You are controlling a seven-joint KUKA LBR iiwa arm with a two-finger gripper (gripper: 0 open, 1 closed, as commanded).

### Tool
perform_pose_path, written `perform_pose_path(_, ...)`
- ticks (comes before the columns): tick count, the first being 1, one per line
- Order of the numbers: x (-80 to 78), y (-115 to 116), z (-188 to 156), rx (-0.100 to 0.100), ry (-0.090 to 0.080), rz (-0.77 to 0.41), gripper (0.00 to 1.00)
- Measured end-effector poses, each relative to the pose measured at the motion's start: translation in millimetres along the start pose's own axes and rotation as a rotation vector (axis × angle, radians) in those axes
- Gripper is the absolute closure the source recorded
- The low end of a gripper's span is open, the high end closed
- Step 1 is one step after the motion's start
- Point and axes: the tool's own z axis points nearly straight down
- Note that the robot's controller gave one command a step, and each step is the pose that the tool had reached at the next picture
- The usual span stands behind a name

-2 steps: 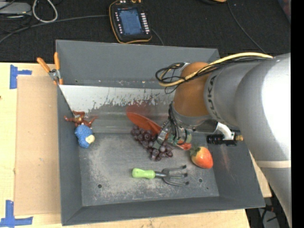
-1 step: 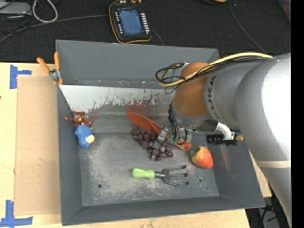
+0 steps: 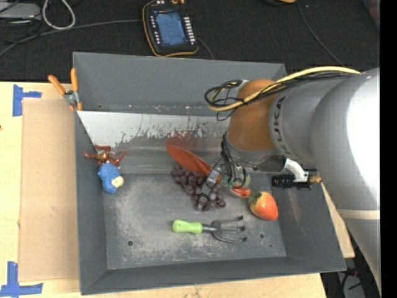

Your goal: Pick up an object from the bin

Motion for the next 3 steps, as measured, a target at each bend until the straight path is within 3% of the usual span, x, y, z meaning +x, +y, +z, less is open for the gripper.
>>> perform_pose_path(3,-0.2,-0.7,-59.1,-0.001,0.0,-0.004,1.0)
